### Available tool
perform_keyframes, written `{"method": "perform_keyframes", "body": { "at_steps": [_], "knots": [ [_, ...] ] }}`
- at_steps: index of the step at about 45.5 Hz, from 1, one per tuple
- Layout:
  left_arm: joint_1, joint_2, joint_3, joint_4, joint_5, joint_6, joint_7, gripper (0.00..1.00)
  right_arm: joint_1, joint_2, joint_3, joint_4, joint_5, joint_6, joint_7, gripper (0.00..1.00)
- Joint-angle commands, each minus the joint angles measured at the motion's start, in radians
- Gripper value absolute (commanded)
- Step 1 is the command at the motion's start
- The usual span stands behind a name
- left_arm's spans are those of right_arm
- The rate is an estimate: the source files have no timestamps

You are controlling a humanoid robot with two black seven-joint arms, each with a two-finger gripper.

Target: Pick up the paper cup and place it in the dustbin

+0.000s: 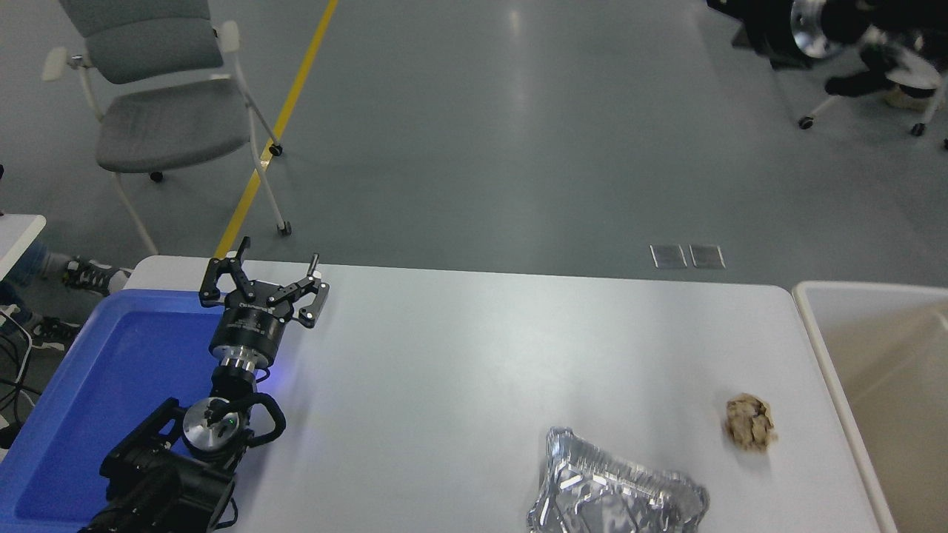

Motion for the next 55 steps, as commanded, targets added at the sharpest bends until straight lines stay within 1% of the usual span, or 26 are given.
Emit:
{"method": "perform_keyframes", "body": {
  "at_steps": [1, 7, 15, 21, 39, 46, 55],
  "knots": [
    [0.000, 0.000, -0.002, 0.000, 0.000, 0.000, 0.000, 0.99, 0.315, 0.063, -0.360, 0.293, -0.021, 0.176, 0.018, 1.00],
    [0.000, 0.002, -0.002, 0.000, 0.000, 0.000, 0.000, 0.99, 0.317, 0.068, -0.438, 0.340, -0.054, 0.287, 0.035, 1.00],
    [0.000, 0.002, -0.003, 0.000, 0.002, 0.000, 0.002, 0.99, 0.328, 0.106, -0.478, 0.432, -0.054, 0.423, 0.048, 1.00],
    [0.002, 0.002, -0.003, 0.000, 0.002, 0.000, 0.002, 0.99, 0.321, 0.148, -0.473, 0.432, -0.052, 0.429, 0.048, 1.00],
    [0.002, 0.002, -0.003, 0.000, 0.002, 0.000, 0.002, 0.99, 0.168, 0.145, -0.521, 0.432, -0.049, 0.440, 0.049, 1.00],
    [0.002, 0.002, -0.003, 0.000, 0.002, 0.000, 0.002, 0.99, 0.165, 0.145, -0.521, 0.432, -0.038, 0.480, 0.055, 1.00],
    [0.000, 0.002, -0.003, 0.000, 0.002, 0.000, 0.002, 0.99, 0.196, 0.126, -0.519, 0.432, -0.038, 0.572, 0.058, 1.00]
  ]
}}
